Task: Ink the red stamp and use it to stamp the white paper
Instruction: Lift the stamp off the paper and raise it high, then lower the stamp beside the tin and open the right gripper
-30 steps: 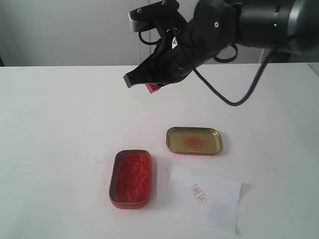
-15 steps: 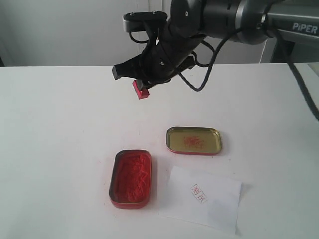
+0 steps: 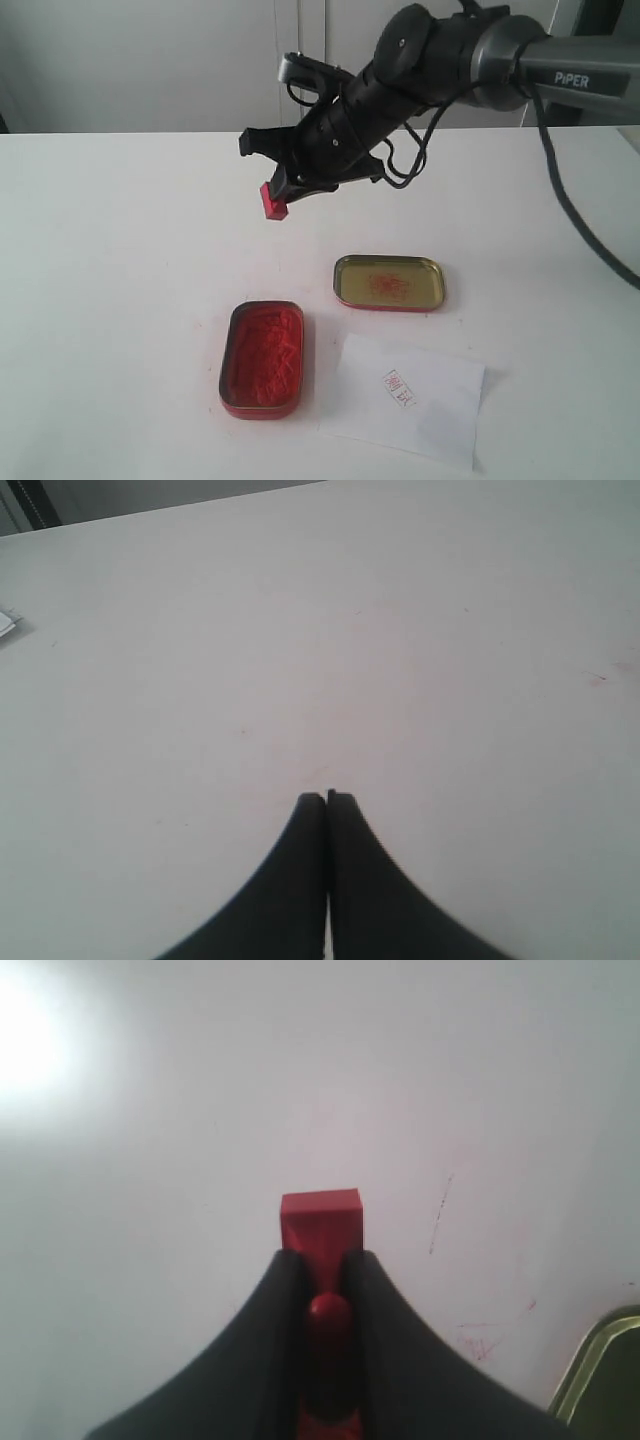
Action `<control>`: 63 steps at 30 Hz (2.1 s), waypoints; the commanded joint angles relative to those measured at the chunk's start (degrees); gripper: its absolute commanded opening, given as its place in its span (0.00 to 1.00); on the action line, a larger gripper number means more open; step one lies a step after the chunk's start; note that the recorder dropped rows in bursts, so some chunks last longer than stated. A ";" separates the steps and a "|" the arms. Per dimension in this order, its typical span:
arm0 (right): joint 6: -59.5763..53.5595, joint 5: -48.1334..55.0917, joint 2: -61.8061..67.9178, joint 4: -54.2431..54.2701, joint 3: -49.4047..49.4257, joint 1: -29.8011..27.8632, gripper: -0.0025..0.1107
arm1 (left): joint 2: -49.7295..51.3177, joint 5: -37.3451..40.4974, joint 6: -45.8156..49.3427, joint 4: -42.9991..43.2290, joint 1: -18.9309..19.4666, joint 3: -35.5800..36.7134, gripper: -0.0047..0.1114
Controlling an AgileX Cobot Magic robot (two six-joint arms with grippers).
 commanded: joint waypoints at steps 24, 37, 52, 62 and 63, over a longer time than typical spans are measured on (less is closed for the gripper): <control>-17.67 9.73 13.74 26.11 -0.54 -4.46 0.02 | -0.20 -0.23 0.16 -0.15 0.03 0.19 0.04; -17.67 9.45 15.05 26.23 -0.54 -4.46 0.30 | -0.20 -0.23 0.16 -0.15 0.03 0.19 0.04; -17.15 8.43 15.05 24.51 -0.54 -4.46 0.43 | -0.20 -0.23 0.16 -0.15 0.03 0.19 0.04; -17.15 6.00 15.05 20.67 -0.54 -4.65 0.43 | -0.20 -0.23 0.16 -0.15 0.03 0.19 0.04; -17.15 5.84 15.05 20.36 -0.54 -4.65 0.43 | -0.20 -0.23 0.16 -0.15 0.03 0.19 0.04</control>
